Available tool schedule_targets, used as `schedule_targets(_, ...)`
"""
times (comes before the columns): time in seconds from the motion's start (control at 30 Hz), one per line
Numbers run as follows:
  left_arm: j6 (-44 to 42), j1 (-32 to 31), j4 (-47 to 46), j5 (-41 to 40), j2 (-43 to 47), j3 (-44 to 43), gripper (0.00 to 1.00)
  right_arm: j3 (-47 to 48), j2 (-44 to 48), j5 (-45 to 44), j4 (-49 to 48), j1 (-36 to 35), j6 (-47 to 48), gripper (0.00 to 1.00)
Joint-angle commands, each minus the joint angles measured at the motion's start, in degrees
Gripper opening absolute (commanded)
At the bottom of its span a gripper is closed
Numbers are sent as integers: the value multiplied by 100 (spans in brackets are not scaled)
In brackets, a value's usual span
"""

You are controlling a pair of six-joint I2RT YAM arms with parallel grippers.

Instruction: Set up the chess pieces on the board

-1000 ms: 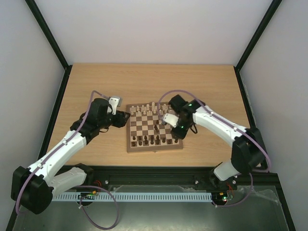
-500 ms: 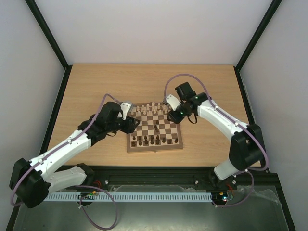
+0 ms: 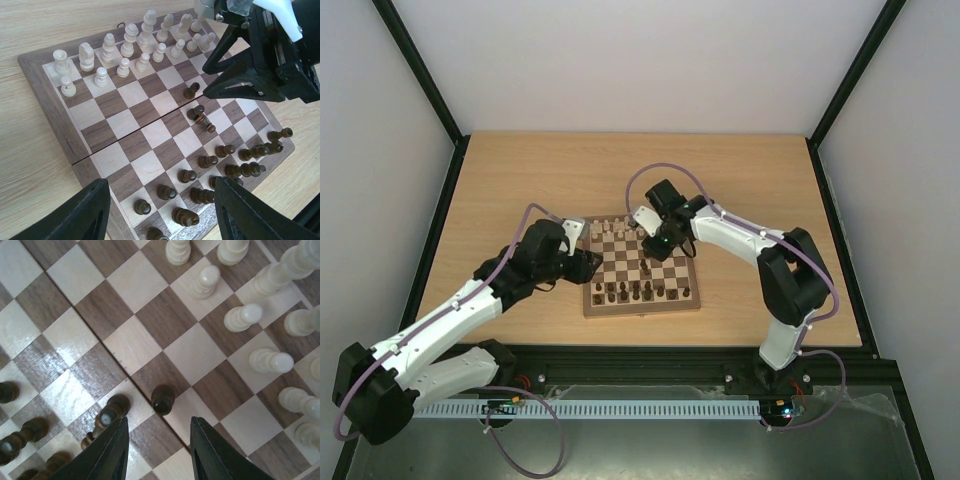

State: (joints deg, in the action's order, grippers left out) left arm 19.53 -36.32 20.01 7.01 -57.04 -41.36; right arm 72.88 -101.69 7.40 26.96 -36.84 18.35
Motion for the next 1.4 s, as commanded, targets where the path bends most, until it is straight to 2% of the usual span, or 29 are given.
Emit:
schedule_targets(0.0,-24,-3,202,-150,96,72,60,251,-224,-223,-101,-41,-150,34)
schedule_targets(0.33,-172,0,65,-311,97,222,61,566,-740,-166,53,-95,-198,28)
schedule_targets(0.57,-237,2,41,-306,-63,231,61,496,-740,-141,126,-95,-232,25)
schedule_targets(0.73,-243,4,24,-296,-92,239,61,328,-618,-193,92,-95,-228,13)
schedule_targets(0.93,-245,6,19,-281,-93,259,61,-136,22,-515,28,-80,-152,7)
schedule_targets(1.37,-274,2,-15,-169,-102,282,61,-1828,1999,-531,-110,440,-244,6)
